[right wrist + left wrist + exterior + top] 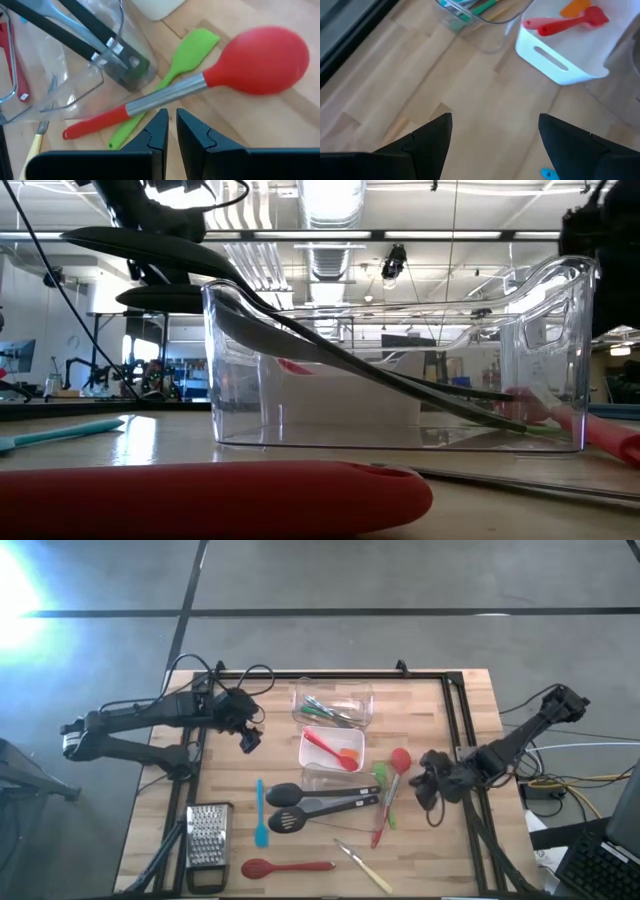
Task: Pick & Place Kitchen Items
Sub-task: Put the red serving spoon into the bottom transparent bin
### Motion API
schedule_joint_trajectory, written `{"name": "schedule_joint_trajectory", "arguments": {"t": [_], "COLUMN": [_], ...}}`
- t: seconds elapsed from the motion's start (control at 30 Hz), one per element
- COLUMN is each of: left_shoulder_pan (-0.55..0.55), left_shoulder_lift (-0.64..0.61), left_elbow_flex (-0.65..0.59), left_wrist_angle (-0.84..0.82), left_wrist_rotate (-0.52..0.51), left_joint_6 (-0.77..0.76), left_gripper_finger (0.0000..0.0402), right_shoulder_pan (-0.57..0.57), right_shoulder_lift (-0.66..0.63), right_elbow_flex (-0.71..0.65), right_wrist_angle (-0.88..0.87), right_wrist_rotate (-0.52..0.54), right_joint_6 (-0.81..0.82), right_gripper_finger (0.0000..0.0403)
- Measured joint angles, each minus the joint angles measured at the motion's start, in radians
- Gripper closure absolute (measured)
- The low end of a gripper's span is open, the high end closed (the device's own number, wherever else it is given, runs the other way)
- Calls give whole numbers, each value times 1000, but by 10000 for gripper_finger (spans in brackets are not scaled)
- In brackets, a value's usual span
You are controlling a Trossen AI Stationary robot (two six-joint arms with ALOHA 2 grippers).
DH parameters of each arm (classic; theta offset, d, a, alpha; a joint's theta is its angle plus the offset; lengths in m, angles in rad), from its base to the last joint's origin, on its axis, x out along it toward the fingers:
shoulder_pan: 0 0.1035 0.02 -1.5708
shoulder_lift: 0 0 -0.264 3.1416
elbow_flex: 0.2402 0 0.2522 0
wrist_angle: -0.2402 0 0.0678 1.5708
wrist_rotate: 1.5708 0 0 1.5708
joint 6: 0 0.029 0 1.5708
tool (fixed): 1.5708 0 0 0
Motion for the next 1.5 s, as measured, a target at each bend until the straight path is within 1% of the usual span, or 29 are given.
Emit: {"name": "schedule_joint_trajectory", "arguments": {"t": [0.1,0.27,0.37,0.5,0.57,0.67,0.77,0.9,1.07,1.23,1.5], "left_shoulder_pan": [0,0,0,0,0,1,1,1,1,1,1], "left_shoulder_lift": [0,0,0,0,0,0,0,0,0,0,0], "left_elbow_flex": [-1,-1,-5,-15,-21,-32,-44,-55,-63,-62,-62], "left_wrist_angle": [2,17,44,82,104,118,132,139,142,142,141], "left_wrist_rotate": [-24,-46,-46,-45,-46,-46,-45,-45,-45,-45,-45], "left_joint_6": [0,-15,-22,-23,-23,-23,-23,-22,-20,-16,-15], "left_gripper_finger": [101,101,101,101,101,101,101,101,101,101,101], "right_shoulder_pan": [85,204,240,254,254,254,252,244,225,196,142], "right_shoulder_lift": [1,1,1,3,3,3,3,4,15,40,75], "right_elbow_flex": [-50,-151,-208,-291,-332,-379,-407,-434,-439,-437,-404], "right_wrist_angle": [38,191,275,417,505,582,584,585,593,594,603], "right_wrist_rotate": [75,257,301,315,336,383,401,402,394,339,310], "right_joint_6": [101,234,309,354,355,364,429,489,491,516,539], "right_gripper_finger": [369,369,360,325,302,270,246,233,222,204,174]}}
